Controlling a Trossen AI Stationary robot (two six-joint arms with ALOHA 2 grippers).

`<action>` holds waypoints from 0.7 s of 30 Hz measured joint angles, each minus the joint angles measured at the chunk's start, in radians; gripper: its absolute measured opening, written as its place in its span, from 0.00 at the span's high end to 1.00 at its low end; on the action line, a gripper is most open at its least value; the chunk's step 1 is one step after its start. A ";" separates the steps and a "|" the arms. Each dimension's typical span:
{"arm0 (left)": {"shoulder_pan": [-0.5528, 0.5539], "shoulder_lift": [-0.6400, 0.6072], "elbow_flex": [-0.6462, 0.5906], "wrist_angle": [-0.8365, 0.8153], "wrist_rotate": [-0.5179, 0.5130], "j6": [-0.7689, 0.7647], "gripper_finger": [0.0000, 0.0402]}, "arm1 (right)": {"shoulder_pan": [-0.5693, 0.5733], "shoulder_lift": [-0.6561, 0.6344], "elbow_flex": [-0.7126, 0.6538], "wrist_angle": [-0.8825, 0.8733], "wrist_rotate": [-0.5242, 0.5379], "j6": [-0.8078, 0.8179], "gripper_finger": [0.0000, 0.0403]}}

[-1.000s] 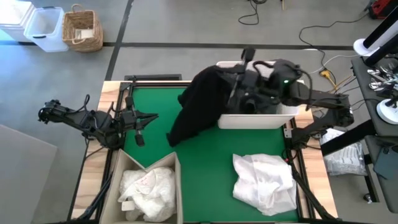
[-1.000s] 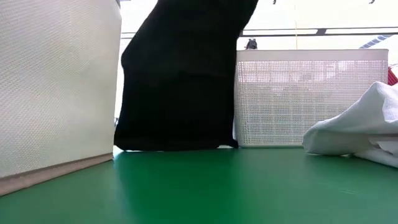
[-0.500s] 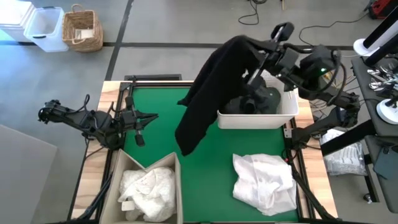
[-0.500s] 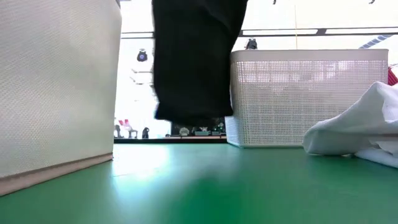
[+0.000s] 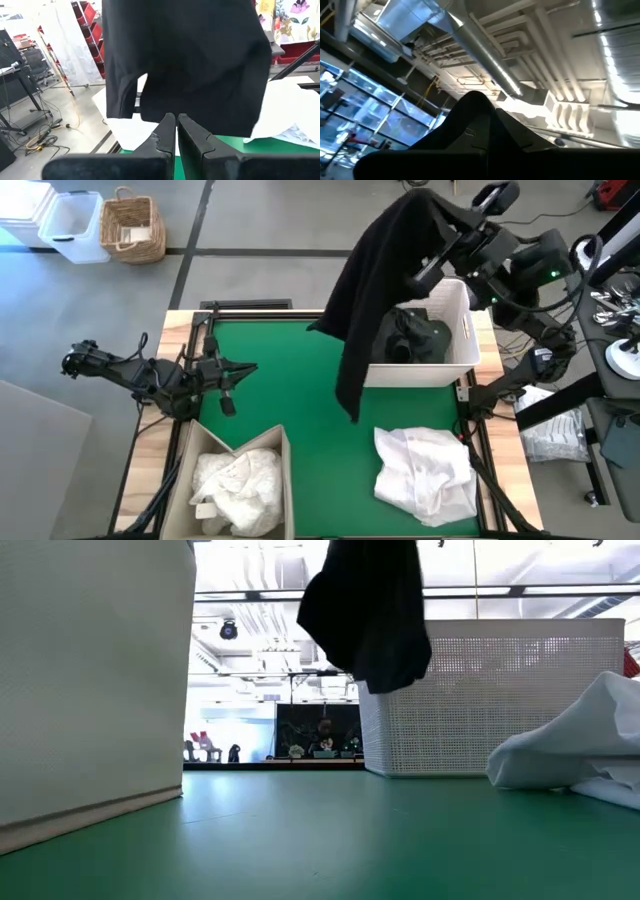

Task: Sort clothes
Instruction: Put the black shirt into the top right white bin

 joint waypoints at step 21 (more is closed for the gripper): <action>0.000 0.149 0.116 0.019 -0.008 0.093 1.00 | -0.060 0.150 0.308 0.011 0.451 -0.659 0.97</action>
